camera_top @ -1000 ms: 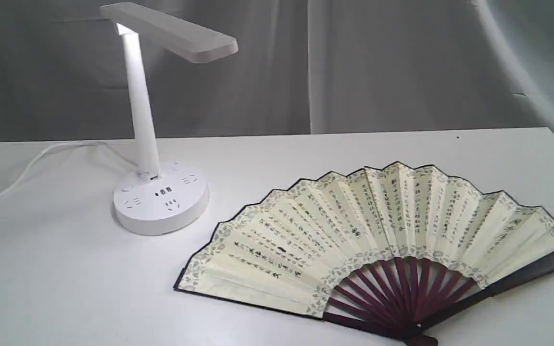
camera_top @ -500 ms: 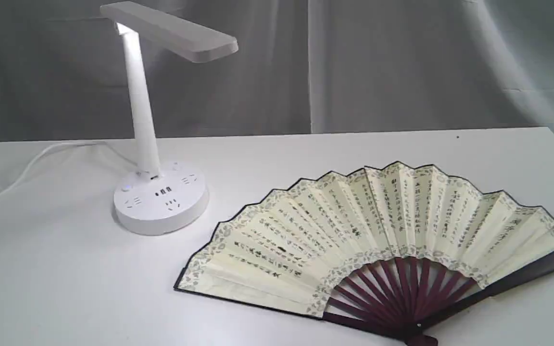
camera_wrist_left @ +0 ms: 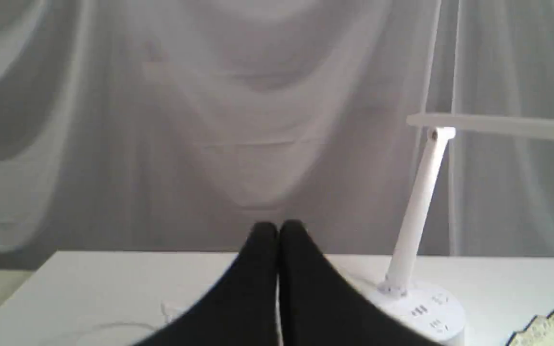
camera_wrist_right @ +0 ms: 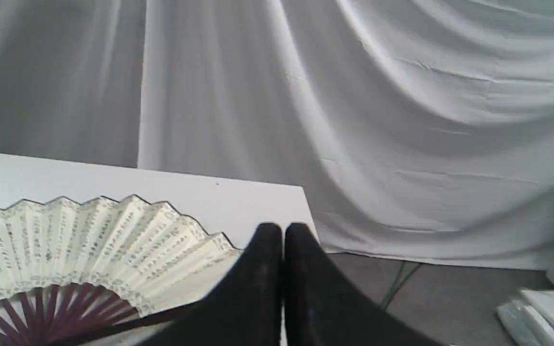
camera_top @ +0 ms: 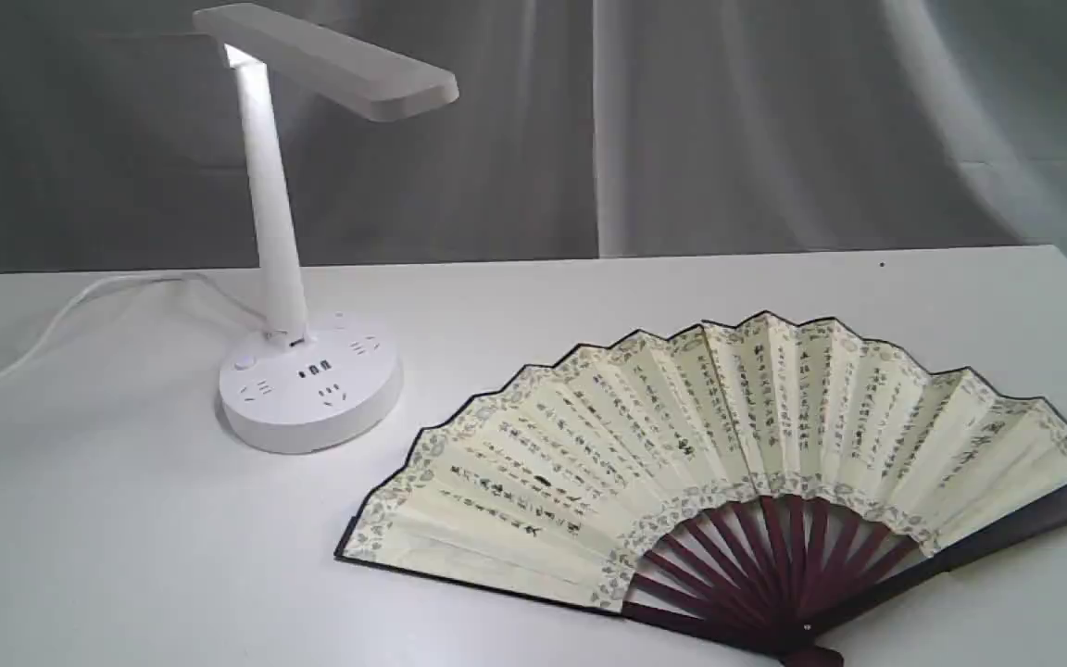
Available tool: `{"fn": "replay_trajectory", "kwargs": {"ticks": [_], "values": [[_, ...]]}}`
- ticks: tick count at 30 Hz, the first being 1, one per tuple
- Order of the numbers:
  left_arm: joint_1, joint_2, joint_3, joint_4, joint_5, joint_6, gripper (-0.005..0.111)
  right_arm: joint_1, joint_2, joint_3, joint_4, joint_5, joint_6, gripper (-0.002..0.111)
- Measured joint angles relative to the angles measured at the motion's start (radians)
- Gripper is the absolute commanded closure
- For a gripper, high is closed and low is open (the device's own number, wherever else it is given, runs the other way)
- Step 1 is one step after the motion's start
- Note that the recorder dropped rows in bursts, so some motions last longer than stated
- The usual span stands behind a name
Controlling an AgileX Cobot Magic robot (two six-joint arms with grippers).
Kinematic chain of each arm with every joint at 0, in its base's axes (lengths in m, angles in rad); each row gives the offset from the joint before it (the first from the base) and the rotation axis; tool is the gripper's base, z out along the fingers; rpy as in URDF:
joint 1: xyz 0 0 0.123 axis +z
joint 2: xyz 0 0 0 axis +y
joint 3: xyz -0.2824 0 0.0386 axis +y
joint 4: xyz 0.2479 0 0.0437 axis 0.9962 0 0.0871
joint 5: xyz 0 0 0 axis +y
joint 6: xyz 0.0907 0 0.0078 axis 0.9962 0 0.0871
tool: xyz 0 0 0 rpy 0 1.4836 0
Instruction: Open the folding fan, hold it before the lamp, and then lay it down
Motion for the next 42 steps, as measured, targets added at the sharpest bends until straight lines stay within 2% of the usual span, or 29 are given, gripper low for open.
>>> {"fn": "replay_trajectory", "kwargs": {"ticks": [5, 12, 18, 22, 26, 33, 39, 42], "values": [[0.0, 0.001, 0.098, -0.01, -0.156, 0.0, 0.107, 0.0, 0.0, 0.148, 0.054, -0.172, 0.005, 0.108], [0.0, 0.005, 0.338, -0.01, -0.423, 0.0, 0.107, 0.0, 0.004, 0.425, 0.186, -0.436, 0.009, 0.108], [0.0, 0.002, 0.547, -0.012, -0.63, 0.0, 0.107, 0.0, 0.002, 0.648, 0.199, -0.748, 0.005, 0.108], [0.0, 0.002, 0.64, -0.013, -0.732, -0.002, 0.107, 0.0, 0.002, 0.742, 0.258, -0.837, 0.005, 0.108], [0.0, 0.002, 0.699, -0.013, -0.784, -0.002, 0.107, 0.0, 0.004, 0.827, 0.274, -0.876, 0.005, 0.108], [0.0, 0.002, 0.798, -0.013, -0.794, -0.002, 0.107, 0.0, 0.004, 0.93, 0.264, -0.932, -0.036, 0.108], [0.0, 0.002, 0.809, -0.013, -0.686, -0.002, 0.107, 0.0, 0.004, 0.933, 0.224, -0.922, -0.135, 0.108], [0.0, 0.002, 0.809, -0.013, -0.678, -0.002, 0.107, 0.0, 0.004, 0.933, 0.219, -0.92, -0.149, 0.108]]}}
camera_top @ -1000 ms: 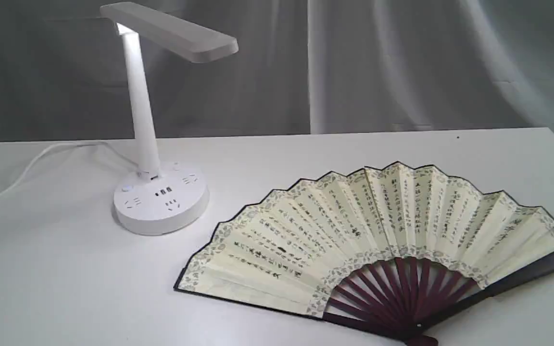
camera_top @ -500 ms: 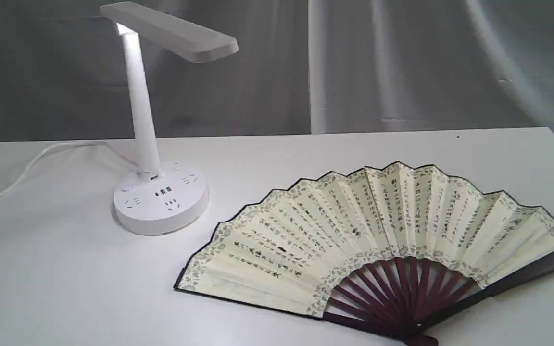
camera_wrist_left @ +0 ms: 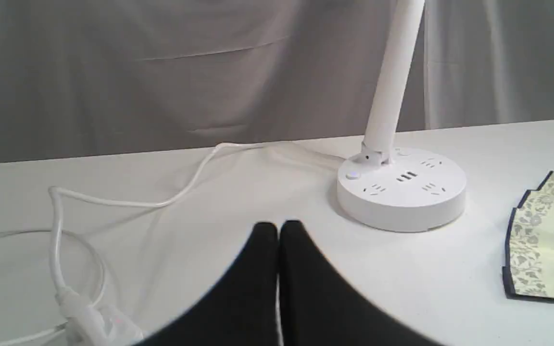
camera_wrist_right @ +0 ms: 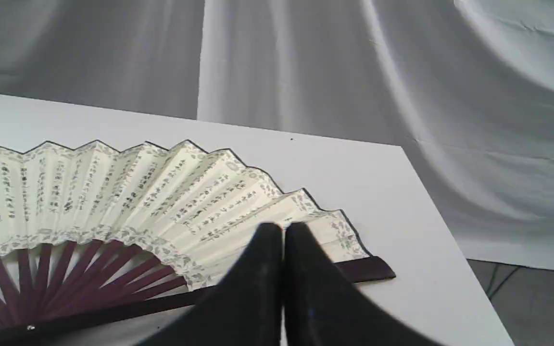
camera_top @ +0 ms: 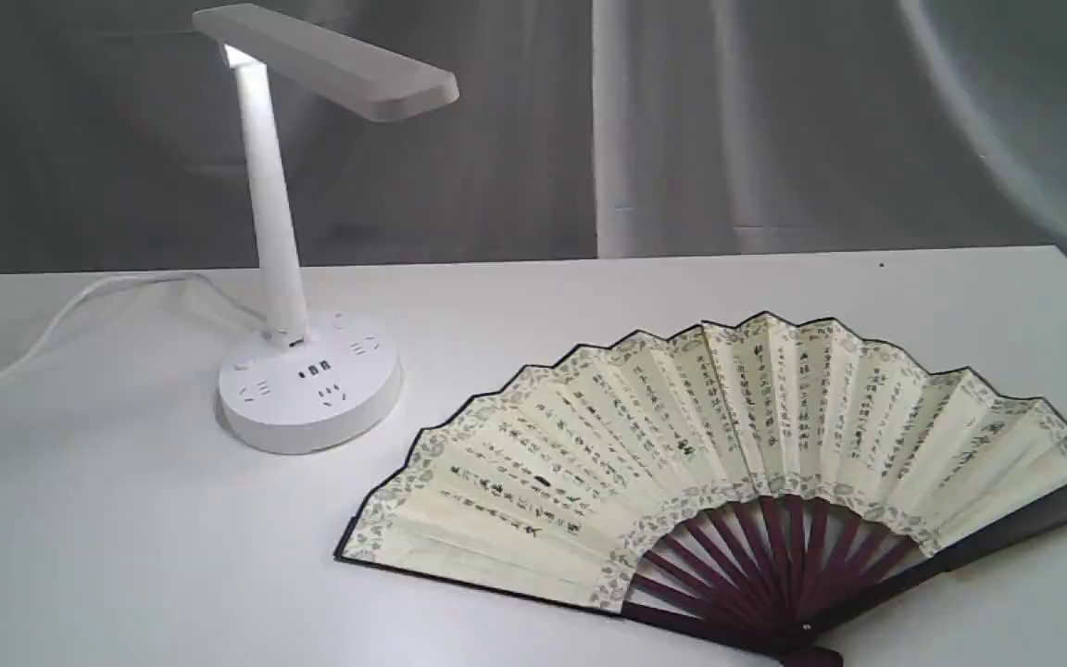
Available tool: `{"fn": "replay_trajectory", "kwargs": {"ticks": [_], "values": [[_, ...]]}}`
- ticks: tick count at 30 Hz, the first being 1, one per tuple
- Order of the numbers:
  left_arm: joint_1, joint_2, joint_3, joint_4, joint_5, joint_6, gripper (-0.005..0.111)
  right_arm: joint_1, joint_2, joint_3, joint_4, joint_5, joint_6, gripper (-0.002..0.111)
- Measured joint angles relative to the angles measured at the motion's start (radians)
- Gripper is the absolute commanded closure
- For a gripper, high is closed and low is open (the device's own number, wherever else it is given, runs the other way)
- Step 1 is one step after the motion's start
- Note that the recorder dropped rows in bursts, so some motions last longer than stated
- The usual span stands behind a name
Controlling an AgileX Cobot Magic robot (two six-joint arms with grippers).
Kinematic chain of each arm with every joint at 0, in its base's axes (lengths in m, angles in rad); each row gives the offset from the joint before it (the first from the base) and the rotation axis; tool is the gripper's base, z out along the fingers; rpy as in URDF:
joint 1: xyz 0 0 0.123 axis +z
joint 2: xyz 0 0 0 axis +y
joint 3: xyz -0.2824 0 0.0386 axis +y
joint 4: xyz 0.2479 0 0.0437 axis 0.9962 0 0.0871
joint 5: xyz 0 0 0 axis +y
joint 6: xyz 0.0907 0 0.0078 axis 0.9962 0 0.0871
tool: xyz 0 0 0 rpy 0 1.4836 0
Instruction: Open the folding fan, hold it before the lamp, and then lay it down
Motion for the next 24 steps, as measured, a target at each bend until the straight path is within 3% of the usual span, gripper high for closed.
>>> {"fn": "replay_trajectory", "kwargs": {"ticks": [24], "values": [[0.0, 0.0, 0.0, -0.086, 0.02, -0.002, 0.107, 0.0, 0.0, 0.0, 0.056, 0.004, -0.007, 0.108]]}}
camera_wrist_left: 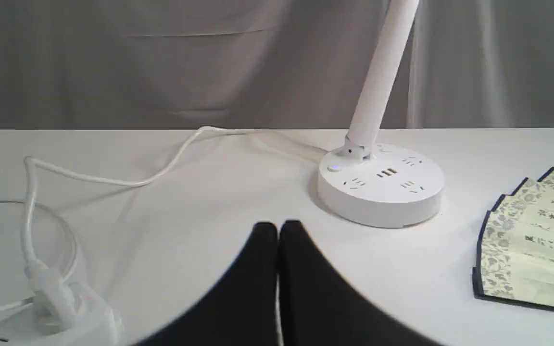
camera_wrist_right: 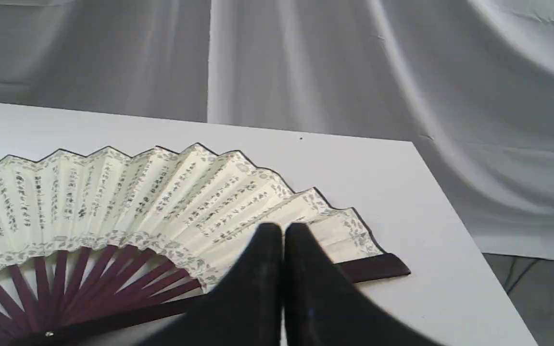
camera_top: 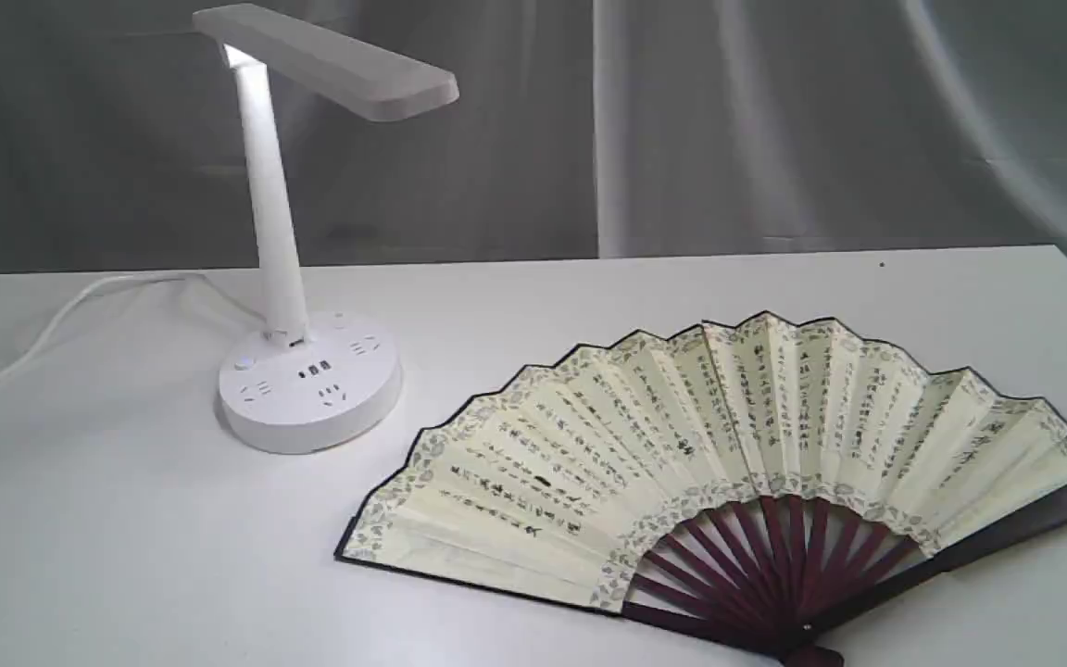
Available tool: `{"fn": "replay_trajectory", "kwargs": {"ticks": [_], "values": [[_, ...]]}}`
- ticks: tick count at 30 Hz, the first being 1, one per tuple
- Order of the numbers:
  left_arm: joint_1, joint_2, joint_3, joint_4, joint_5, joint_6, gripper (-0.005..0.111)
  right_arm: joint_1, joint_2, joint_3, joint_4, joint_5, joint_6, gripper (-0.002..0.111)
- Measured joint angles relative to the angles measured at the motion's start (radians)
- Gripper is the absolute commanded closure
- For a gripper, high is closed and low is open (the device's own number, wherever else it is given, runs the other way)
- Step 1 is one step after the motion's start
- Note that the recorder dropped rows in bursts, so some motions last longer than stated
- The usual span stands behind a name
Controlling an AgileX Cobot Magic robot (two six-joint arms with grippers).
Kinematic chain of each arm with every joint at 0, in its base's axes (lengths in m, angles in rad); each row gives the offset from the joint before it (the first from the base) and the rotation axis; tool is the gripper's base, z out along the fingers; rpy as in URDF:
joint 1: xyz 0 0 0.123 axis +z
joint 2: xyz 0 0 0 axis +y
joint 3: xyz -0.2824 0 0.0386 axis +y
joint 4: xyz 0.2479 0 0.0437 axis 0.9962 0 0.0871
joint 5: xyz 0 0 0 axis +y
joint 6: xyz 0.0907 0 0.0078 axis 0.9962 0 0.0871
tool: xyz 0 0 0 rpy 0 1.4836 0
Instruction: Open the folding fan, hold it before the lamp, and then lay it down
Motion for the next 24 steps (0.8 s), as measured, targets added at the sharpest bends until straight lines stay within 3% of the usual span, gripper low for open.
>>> {"fn": "replay_trajectory", "kwargs": {"ticks": [24], "values": [[0.0, 0.0, 0.0, -0.002, -0.006, 0.0, 0.107, 0.012, 0.0, 0.0, 0.0, 0.002, 0.0, 0.108]]}}
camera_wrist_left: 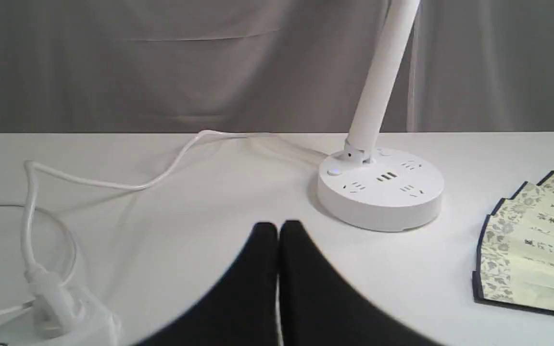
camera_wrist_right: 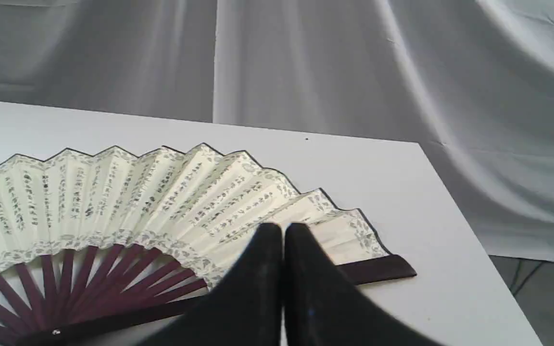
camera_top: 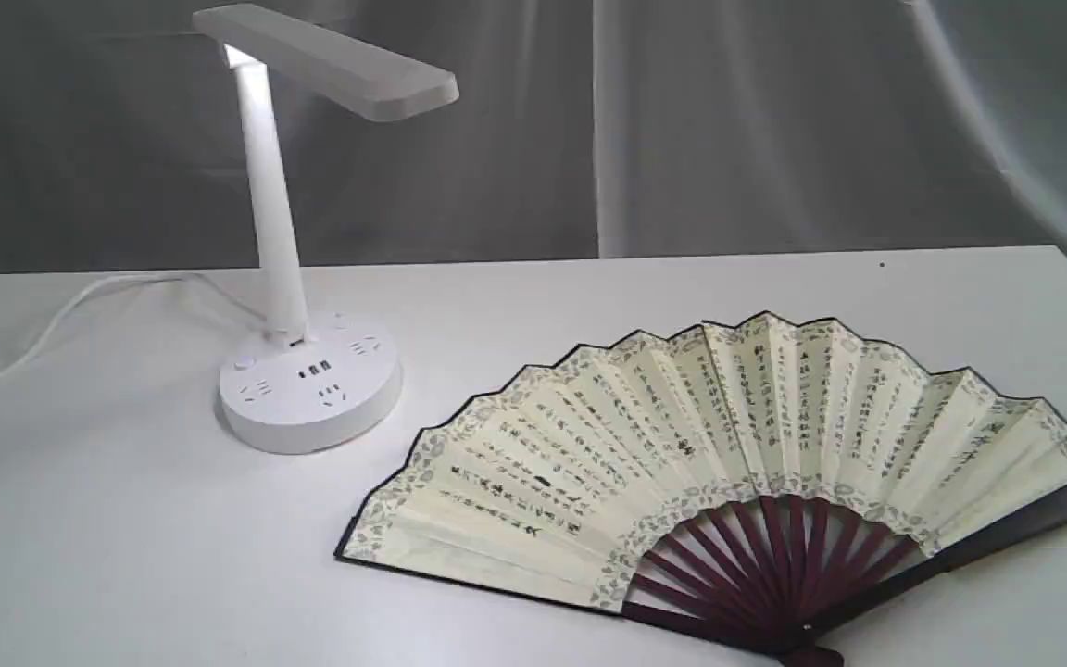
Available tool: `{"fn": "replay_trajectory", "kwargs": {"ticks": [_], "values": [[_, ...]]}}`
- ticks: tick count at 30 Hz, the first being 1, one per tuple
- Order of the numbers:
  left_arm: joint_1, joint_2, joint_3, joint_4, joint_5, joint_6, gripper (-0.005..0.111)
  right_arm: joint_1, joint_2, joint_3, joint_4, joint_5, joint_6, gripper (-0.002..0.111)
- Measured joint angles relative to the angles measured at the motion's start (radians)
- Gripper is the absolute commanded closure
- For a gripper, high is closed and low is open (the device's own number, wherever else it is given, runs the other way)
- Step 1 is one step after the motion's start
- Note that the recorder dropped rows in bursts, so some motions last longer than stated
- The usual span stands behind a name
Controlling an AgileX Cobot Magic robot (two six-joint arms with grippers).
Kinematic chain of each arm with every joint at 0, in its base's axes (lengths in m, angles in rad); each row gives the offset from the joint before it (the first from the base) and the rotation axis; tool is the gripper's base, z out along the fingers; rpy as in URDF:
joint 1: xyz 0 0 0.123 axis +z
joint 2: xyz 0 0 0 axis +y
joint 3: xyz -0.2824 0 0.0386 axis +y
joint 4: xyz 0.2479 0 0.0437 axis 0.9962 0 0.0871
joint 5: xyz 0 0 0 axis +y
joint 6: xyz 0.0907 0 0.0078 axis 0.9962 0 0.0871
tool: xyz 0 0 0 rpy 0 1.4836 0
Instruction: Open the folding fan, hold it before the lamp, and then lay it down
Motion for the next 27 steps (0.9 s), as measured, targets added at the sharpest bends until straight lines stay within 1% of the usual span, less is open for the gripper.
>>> {"fn": "replay_trajectory", "kwargs": {"ticks": [10, 14, 19, 27], "values": [[0.0, 0.0, 0.0, 0.0, 0.0, 0.0, 0.107, 0.0, 0.0, 0.0, -0.008, 0.0, 0.007, 0.108], [0.0, 0.0, 0.0, 0.0, 0.0, 0.0, 0.107, 0.0, 0.0, 0.0, -0.047, 0.0, 0.062, 0.108], [0.0, 0.0, 0.0, 0.0, 0.0, 0.0, 0.107, 0.0, 0.0, 0.0, -0.132, -0.004, 0.178, 0.108], [0.0, 0.0, 0.0, 0.0, 0.0, 0.0, 0.107, 0.0, 0.0, 0.0, -0.169, -0.01, 0.206, 0.108]]}}
